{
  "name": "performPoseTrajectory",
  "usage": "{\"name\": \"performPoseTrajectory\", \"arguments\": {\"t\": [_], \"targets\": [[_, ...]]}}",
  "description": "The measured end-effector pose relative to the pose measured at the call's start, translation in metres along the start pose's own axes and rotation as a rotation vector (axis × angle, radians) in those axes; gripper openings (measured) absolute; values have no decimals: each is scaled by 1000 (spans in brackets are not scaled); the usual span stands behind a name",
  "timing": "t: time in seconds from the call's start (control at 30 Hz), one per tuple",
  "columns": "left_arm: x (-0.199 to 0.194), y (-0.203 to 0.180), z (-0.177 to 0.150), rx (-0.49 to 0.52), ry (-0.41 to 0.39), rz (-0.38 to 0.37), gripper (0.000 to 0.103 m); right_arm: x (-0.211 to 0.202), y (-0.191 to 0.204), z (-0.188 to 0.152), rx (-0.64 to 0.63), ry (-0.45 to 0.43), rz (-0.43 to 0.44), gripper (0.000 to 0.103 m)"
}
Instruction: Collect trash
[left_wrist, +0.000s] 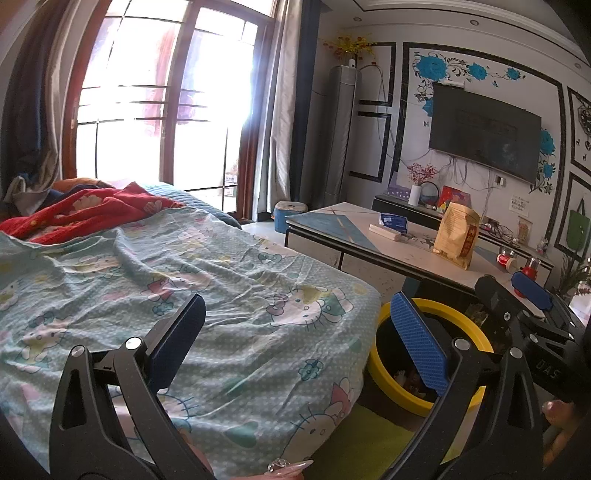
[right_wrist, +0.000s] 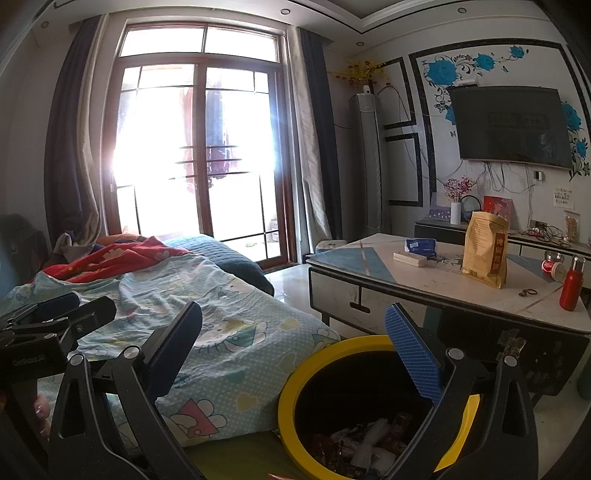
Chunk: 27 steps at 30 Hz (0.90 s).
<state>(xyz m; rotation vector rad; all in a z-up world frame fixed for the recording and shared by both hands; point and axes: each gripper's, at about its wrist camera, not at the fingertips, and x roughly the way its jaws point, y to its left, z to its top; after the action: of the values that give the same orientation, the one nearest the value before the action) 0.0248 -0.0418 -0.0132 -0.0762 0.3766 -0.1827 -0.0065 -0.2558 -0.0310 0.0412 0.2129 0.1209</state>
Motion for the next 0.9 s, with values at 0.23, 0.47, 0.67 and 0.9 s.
{"name": "performPoseTrajectory", "arguments": {"t": [0.23, 0.47, 0.67, 0.9], "targets": [[-1, -2, -1, -2, 4, -1, 92, 0, 0, 0, 0, 0, 0, 97], [-1, -2, -1, -2, 5, 1, 92, 0, 0, 1, 0, -1, 0, 97], [-1, -2, -2, 2, 5, 15, 92, 1, -1, 2, 4, 2, -2, 97], [2, -1, -3, 18, 23, 31, 92, 2, -13, 2, 29, 11, -26, 97]]}}
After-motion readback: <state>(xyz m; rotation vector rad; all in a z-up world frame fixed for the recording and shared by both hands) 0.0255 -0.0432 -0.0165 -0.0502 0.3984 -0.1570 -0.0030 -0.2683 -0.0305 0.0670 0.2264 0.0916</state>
